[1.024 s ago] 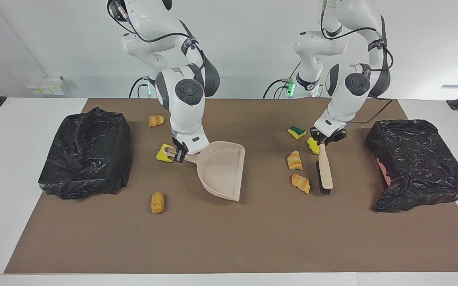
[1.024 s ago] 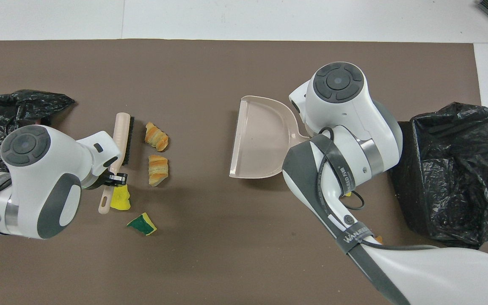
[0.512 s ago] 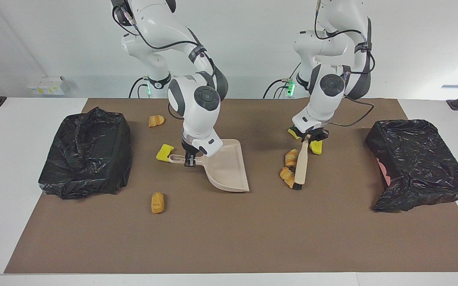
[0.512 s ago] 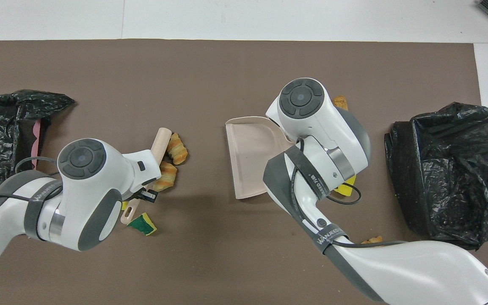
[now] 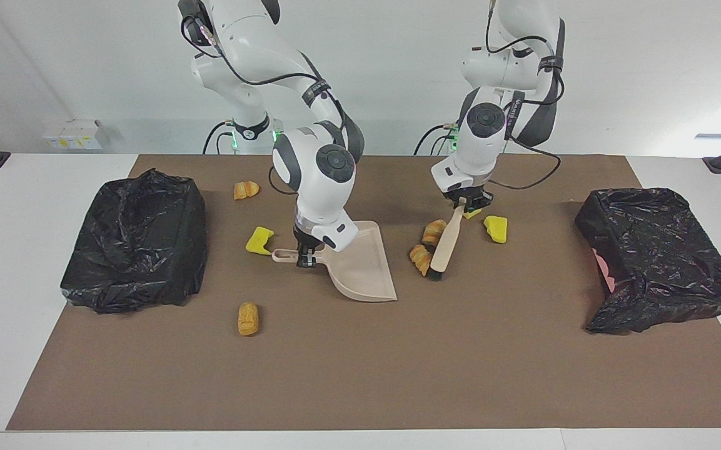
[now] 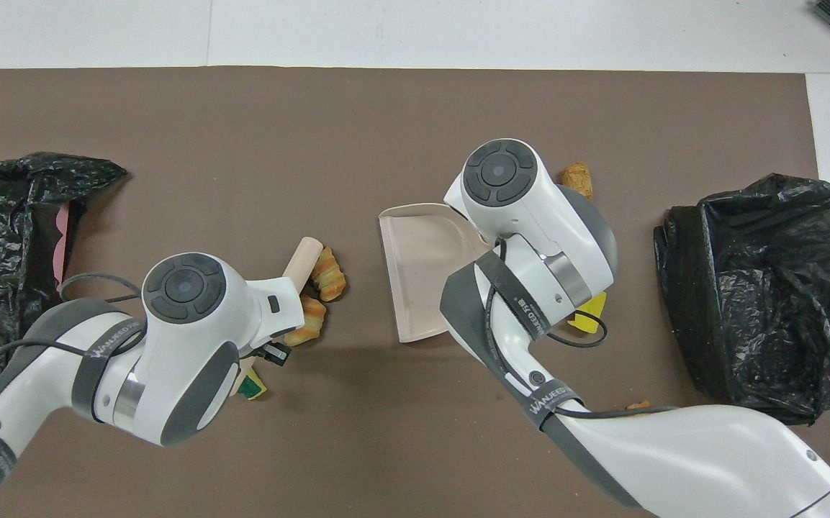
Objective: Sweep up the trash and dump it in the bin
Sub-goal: 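Sweep the sponges and bread chunks with the brush toward the dustpan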
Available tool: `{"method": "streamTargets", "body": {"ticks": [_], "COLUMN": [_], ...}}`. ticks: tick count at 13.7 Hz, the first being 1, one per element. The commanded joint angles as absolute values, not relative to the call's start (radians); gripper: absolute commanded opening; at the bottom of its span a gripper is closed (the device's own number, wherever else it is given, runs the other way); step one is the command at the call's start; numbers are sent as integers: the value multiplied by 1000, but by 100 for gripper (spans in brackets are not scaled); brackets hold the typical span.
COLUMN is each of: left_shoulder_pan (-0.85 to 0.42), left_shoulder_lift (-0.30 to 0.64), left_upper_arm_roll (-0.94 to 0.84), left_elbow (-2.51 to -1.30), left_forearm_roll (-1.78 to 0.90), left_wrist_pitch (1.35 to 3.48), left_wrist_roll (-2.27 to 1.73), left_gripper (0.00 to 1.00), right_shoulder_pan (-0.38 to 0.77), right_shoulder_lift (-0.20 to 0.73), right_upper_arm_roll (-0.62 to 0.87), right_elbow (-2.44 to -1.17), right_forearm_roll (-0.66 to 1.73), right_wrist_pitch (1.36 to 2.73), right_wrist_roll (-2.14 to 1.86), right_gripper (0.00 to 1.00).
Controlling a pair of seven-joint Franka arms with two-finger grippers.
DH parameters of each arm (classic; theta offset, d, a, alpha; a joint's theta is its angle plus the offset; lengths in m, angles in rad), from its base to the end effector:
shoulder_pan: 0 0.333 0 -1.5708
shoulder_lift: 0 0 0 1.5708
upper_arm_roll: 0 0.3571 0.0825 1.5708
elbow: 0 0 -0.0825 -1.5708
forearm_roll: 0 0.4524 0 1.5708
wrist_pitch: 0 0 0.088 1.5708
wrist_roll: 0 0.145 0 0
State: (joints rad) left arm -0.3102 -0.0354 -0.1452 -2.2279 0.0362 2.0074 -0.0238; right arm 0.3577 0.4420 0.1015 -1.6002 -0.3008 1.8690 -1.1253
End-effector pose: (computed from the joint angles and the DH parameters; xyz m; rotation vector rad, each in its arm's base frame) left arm 0.4914 -0.2368 0.3375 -2.9743 0.6798 0.2625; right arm 0.6737 0.2878 0.3351 1.9586 2.2115 -0.3509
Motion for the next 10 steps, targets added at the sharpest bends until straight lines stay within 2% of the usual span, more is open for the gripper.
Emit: {"method": "streamTargets", "body": {"ticks": [1,4,7,10], "left_shoulder_pan": [-310,-311,-319,-325], "left_shoulder_lift": [-67,-99,-173,-250], "left_upper_arm_roll": [-135,-135,-137,-137], "left_elbow": [-2220,-2212,-2217,-2307], "left_forearm_roll": [51,51,49,49], "left_wrist_pitch": [1959,1899,1720,1667], "left_wrist_roll": [-238,-518,-705,-764], "left_gripper": [0,0,0,0], "right_shoulder_pan": [348,348,350,348], "right_shoulder_lift": [439,436,425,411], "right_upper_arm_roll": [107,107,107,107], "right_elbow": [-1623,-1634,-1654,-1687], "right_forearm_roll": [-302,-269,-267,-268], "right_wrist_pitch": [1902,1895,1888,1905], "right_wrist_roll": [-1103,-1008,-969,-966], "right_gripper": [0,0,0,0]}}
